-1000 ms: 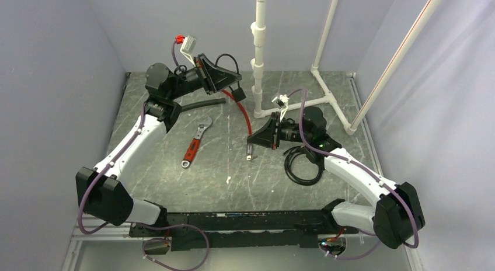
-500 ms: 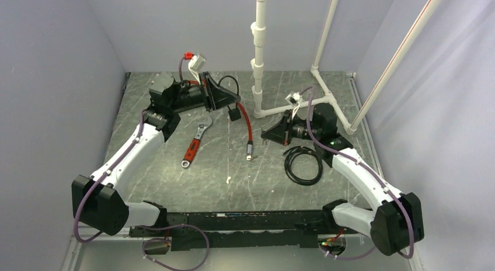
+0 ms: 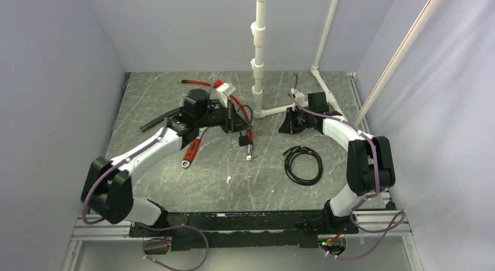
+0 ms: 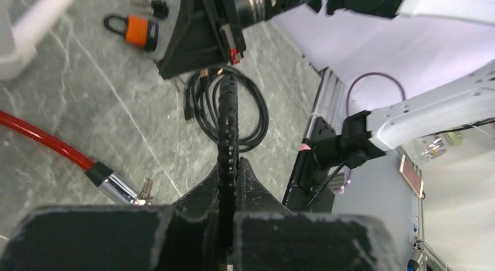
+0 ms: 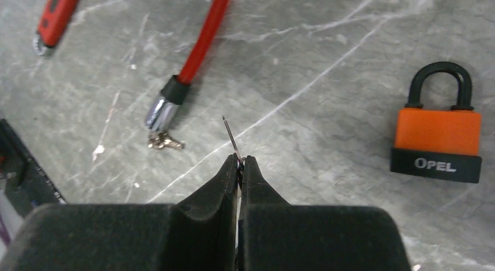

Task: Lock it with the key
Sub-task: Place the key at the center of the board.

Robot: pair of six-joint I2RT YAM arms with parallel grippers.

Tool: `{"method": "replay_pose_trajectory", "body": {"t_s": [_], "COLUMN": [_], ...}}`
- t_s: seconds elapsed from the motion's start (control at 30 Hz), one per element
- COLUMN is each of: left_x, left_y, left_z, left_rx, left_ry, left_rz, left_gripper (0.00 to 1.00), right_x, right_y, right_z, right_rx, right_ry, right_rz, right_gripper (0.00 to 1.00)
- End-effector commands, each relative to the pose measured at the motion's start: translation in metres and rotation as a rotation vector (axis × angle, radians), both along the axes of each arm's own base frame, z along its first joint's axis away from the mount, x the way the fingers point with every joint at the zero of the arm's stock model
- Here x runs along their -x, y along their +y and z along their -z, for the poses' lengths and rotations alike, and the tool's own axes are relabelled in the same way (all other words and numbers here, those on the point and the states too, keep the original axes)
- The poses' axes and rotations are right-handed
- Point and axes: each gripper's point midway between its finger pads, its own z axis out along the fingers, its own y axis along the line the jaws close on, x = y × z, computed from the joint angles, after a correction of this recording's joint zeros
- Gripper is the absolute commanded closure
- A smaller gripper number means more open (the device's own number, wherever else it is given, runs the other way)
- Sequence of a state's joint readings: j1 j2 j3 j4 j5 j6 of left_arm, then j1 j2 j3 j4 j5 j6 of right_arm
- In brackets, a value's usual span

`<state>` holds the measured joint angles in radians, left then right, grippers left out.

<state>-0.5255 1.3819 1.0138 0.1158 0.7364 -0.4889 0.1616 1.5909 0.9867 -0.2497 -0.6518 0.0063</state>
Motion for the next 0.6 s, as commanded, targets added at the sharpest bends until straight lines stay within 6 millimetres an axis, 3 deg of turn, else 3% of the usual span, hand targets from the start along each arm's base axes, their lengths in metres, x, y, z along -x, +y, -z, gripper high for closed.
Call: {"method": "replay_pose_trajectory", "body": {"t_s": [0.0, 0.23, 0.37, 0.57], "left_x": [-0.024, -0.043, -0.064, -0.080], "left_y": [-0.023, -0.074, -0.087, -0.108], "left_z": [0.030, 0.074, 0.108, 0.133], "left_rx": [-0.078, -0.062, -0.097, -0.110], "left_ry": [0.019, 0.136, 0.196, 0.196], "left_rz": [-0.093, -0.106, -0.187, -0.215], "left_gripper": [1.00, 1.00, 1.00, 1.00], "right_x": [-0.032, -0.049, -0.050, -0.052], "right_y": [-0.011, -0.016, -0.020, -0.022], "right_z": [0.000, 0.024, 0.037, 0.044], "right_rx": [0.091, 0.137, 0.160, 0.177], "right_ry": [-0.072, -0.046, -0.025, -0.015], "right_rz": [0.029, 0.062, 0.080, 0.087], "right_gripper": [1.00, 0.94, 0.92, 0.82]}}
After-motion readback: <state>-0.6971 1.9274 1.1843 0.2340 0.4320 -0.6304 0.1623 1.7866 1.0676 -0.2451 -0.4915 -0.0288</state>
